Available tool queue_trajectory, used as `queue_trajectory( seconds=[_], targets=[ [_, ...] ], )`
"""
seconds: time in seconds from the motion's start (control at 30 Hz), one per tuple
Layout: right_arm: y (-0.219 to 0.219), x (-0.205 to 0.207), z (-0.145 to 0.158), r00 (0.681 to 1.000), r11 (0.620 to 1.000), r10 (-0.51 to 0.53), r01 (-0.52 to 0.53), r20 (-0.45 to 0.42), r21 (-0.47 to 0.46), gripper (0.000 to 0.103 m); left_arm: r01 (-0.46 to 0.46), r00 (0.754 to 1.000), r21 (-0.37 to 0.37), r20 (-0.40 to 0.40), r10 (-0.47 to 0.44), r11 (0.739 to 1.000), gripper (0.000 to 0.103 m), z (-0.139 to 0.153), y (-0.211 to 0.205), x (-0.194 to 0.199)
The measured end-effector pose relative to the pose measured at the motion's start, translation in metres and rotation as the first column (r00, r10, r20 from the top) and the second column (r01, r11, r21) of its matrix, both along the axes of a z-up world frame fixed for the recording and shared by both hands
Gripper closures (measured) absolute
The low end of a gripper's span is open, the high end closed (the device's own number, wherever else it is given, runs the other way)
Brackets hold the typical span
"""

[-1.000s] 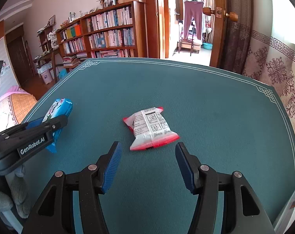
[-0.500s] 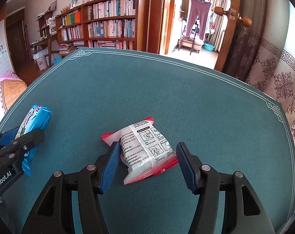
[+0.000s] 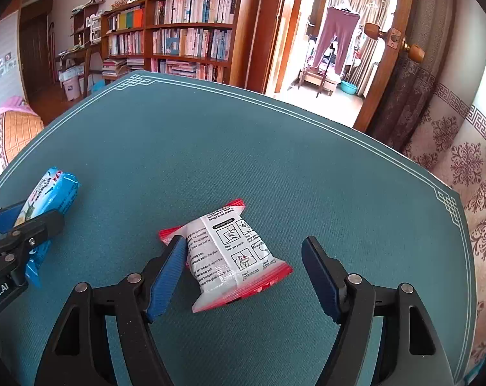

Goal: Organize objects
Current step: 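Grasp the white-and-red snack pack with the right tool while the left tool holds the cracker pack, then carry the snack pack in the right tool and cracker pack in the left tool to the bowl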

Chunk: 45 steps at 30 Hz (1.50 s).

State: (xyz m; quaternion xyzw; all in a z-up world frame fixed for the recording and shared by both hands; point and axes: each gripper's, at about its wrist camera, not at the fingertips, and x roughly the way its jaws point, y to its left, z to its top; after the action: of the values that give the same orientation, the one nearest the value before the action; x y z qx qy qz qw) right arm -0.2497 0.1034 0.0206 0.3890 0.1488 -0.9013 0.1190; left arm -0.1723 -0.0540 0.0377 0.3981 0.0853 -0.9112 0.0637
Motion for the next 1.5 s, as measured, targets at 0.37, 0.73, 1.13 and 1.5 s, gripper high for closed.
queue_trajectory(
  seconds=[0.37, 0.73, 1.13, 1.5],
  targets=[
    [-0.004, 0.003, -0.007, 1.000, 0.999, 0.018, -0.017, 0.016, -0.036, 0.052, 0.008, 1.000, 0.001, 0.003, -0.008, 1.000, 0.060, -0.001, 0.002, 0.000],
    [0.008, 0.045, 0.002, 0.998, 0.992, -0.065, 0.066, 0.012, -0.107, 0.056, 0.057, 0.997, 0.028, -0.051, -0.055, 0.998, 0.060, 0.014, 0.009, 0.010],
    [0.042, 0.131, 0.036, 0.990, 0.978, -0.130, 0.120, -0.046, -0.171, 0.056, 0.170, 0.976, 0.009, -0.143, -0.167, 0.985, 0.060, 0.045, 0.042, 0.033],
    [0.066, 0.185, 0.047, 0.982, 0.962, -0.174, 0.155, -0.070, -0.224, 0.056, 0.262, 0.943, -0.024, -0.207, -0.262, 0.965, 0.060, 0.065, 0.069, 0.059]
  ],
)
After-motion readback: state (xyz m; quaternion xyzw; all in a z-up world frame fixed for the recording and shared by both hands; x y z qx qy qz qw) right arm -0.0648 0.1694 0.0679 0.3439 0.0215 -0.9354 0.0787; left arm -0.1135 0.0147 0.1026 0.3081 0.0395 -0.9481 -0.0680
